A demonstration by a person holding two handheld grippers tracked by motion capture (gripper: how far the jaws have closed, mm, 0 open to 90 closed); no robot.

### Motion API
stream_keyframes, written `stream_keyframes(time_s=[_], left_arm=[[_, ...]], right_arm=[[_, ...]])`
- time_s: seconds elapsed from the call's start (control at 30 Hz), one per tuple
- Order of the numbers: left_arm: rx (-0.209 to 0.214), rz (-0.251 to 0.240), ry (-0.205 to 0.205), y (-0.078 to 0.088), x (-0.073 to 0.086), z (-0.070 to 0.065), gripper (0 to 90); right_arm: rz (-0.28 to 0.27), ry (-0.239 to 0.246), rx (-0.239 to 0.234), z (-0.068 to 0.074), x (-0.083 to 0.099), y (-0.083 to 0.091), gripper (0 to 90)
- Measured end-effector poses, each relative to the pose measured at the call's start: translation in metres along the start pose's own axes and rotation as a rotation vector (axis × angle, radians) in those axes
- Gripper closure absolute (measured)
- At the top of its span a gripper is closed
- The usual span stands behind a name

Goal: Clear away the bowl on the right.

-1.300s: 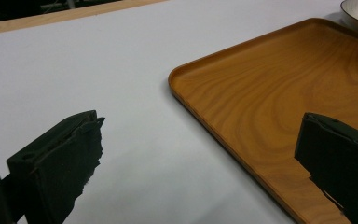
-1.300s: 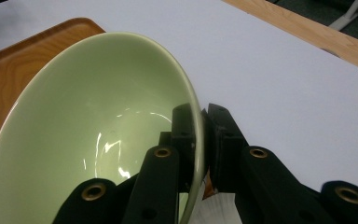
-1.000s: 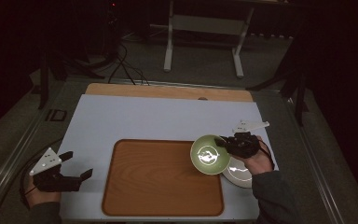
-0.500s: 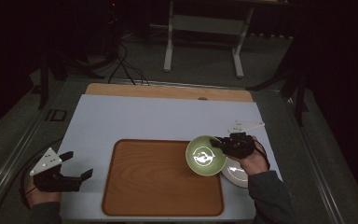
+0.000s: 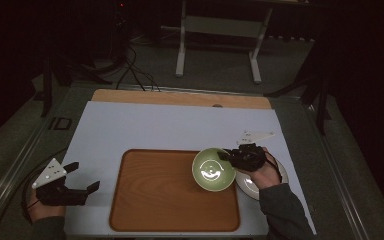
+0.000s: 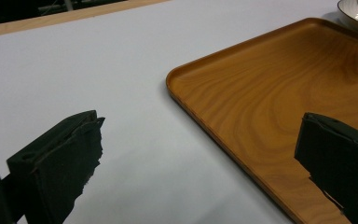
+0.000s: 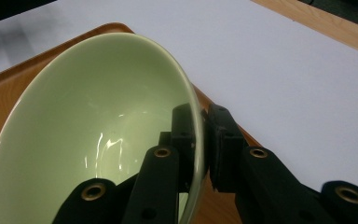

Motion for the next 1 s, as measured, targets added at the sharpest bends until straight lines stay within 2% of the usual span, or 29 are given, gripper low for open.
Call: stream_keyframes(time_s=[1.0], left_arm=[[0.005,-0.006,-0.016,0.000,-0.002,-0.002,0.7]], right_arm=[[0.006,0.025,-0.070,0.024,-0.011,-0.027,81.6]])
Point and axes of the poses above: each handheld gripper's, and its own axes: y roughly backward along the jaws, x roughly out of its underside, z roughly to its left, the point moved 4 cm from there along -y, roughly forward along the jaws, and after that the axes turned 9 degrees about z, right-handed, at the moved point
